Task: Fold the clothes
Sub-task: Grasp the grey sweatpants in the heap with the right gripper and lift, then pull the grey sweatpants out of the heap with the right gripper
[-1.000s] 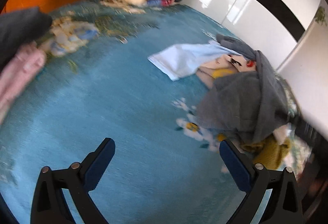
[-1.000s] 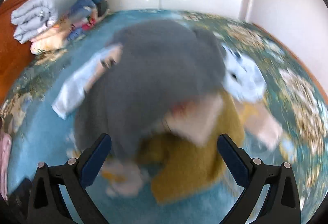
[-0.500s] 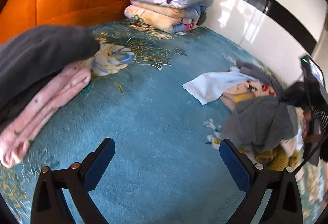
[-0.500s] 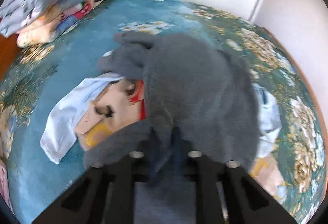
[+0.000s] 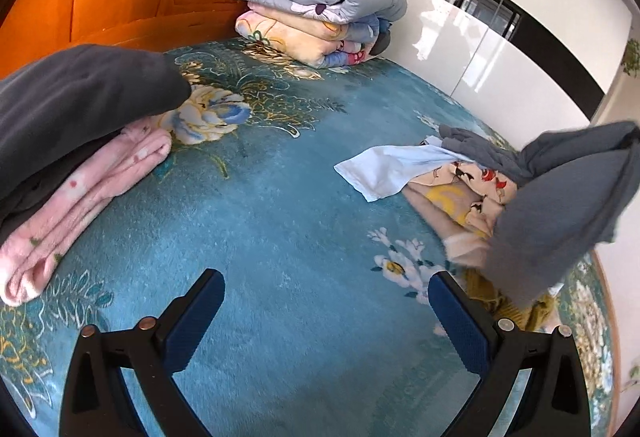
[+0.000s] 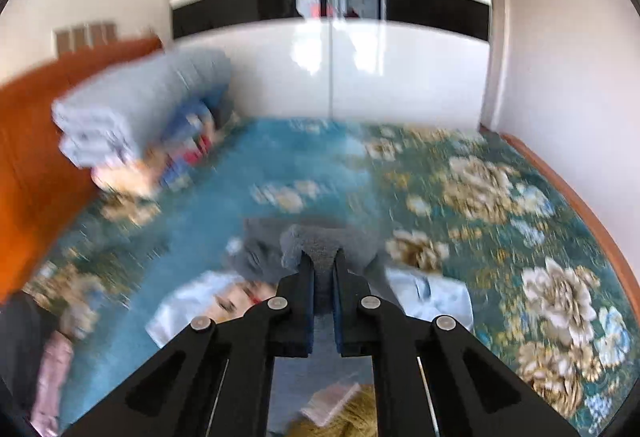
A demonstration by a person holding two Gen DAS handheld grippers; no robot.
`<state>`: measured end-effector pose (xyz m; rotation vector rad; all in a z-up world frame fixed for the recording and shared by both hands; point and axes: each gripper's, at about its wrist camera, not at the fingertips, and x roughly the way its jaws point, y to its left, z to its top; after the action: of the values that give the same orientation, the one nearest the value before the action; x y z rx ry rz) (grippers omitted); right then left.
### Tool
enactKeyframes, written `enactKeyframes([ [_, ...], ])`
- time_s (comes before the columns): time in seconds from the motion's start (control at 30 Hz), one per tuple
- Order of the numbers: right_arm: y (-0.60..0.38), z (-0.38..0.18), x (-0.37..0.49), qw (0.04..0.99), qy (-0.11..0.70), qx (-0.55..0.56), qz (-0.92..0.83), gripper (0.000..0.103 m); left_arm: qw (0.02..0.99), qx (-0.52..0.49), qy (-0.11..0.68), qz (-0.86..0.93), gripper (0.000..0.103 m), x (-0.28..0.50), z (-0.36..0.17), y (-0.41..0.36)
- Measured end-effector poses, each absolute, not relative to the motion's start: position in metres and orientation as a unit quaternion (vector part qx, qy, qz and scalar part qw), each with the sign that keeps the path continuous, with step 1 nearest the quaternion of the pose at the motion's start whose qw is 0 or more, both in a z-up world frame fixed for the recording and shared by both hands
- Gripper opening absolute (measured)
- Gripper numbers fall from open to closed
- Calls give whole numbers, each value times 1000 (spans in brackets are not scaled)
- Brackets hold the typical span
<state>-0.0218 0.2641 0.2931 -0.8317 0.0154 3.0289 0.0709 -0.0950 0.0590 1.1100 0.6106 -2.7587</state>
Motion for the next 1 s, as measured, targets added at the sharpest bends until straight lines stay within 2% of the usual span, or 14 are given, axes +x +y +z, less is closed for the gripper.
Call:
enactKeyframes([
  [0.13,267,347,26,-45,21,-204,978,7,54,361,214,-906,103,80,65,-98],
  [0.27,291,353,98,-73,-1,-193,979,7,54,358,226,-904,103,89,71,-102],
  [0.33,304,330,120,-50,-24,-231,971,7,55,356,232,-904,103,94,75,-103],
  [0.43,328,265,128,3,-41,-333,942,7,48,359,227,-904,103,96,77,-101],
  [0.57,374,173,137,75,30,-454,887,8,45,363,219,-904,103,96,79,-98],
  [0.63,384,160,141,80,65,-469,877,9,46,365,223,-903,103,96,78,-100],
  [0.7,378,161,139,74,71,-475,874,14,49,368,231,-899,103,95,75,-102],
  [0.73,373,163,135,65,68,-480,872,22,52,373,230,-897,103,93,73,-101],
  [0.77,366,167,131,53,59,-486,870,35,56,379,227,-895,103,91,70,-100],
  [0.83,341,178,125,8,15,-483,875,53,64,391,222,-891,103,86,64,-97],
  [0.93,297,190,103,-48,-56,-448,891,57,70,406,201,-889,103,79,57,-88],
  [1.0,265,187,75,-77,-70,-433,896,57,70,414,179,-890,103,74,52,-80],
])
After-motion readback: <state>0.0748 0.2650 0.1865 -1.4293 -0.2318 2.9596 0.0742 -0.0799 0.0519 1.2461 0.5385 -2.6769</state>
